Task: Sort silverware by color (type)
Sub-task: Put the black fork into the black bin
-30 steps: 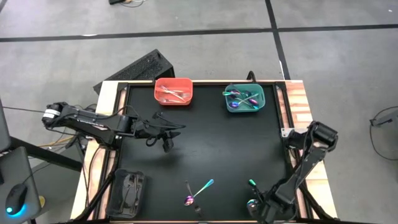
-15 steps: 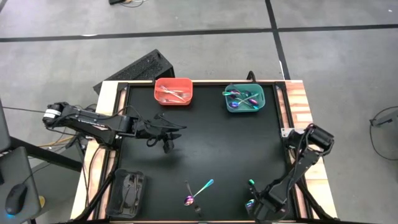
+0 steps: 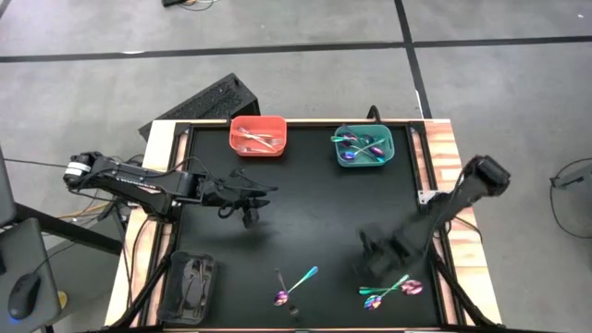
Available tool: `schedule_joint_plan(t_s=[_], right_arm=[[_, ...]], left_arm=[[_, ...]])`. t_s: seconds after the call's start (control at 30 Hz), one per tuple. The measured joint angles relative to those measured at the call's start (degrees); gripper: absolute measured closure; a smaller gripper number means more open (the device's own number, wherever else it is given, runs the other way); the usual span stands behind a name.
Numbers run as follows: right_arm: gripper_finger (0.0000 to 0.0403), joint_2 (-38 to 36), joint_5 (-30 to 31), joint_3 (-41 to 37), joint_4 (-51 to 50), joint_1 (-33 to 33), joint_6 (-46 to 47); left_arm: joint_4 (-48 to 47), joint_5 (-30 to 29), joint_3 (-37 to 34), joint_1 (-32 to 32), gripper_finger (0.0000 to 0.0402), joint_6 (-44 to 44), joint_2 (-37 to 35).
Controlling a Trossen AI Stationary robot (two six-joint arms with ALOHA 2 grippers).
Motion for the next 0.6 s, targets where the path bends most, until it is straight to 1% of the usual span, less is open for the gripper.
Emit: schedule_joint_plan(t_s=[0.1,0.13,0.23,0.33,0.4,0.5,0.6], right_arm=[[0.0395,-4.0,7.9,0.0,1.7,-6.1,-10.1],[0.0395,-4.9,9.1,0.0,2.8,-8.3,-13.9],[0.0396,-6.5,9.2,0.0,8.1,-15.3,-26.0],[0.0396,-6.7,8.6,0.0,16.6,-21.3,-37.4],[0.0396,-6.7,6.2,0.0,23.2,-24.8,-45.1],[0.0396,-6.4,0.2,0.0,34.9,-29.3,-55.5],[0.0397,-6.2,-4.5,0.0,45.3,-32.8,-63.6]], left_arm=[[0.5,0.0,0.0,0.0,0.0276,-2.0,0.0],[1.1,0.0,0.0,0.0,0.0276,-2.3,0.0],[5.3,0.0,0.0,0.0,0.0274,-3.1,0.0],[10.4,0.0,0.0,0.0,0.0264,-3.3,0.0],[13.2,0.0,0.0,0.0,0.0254,-3.3,0.0],[16.2,0.1,0.0,0.0,0.0237,-3.3,0.0],[18.3,3.0,0.0,0.0,0.0221,-3.0,0.0]])
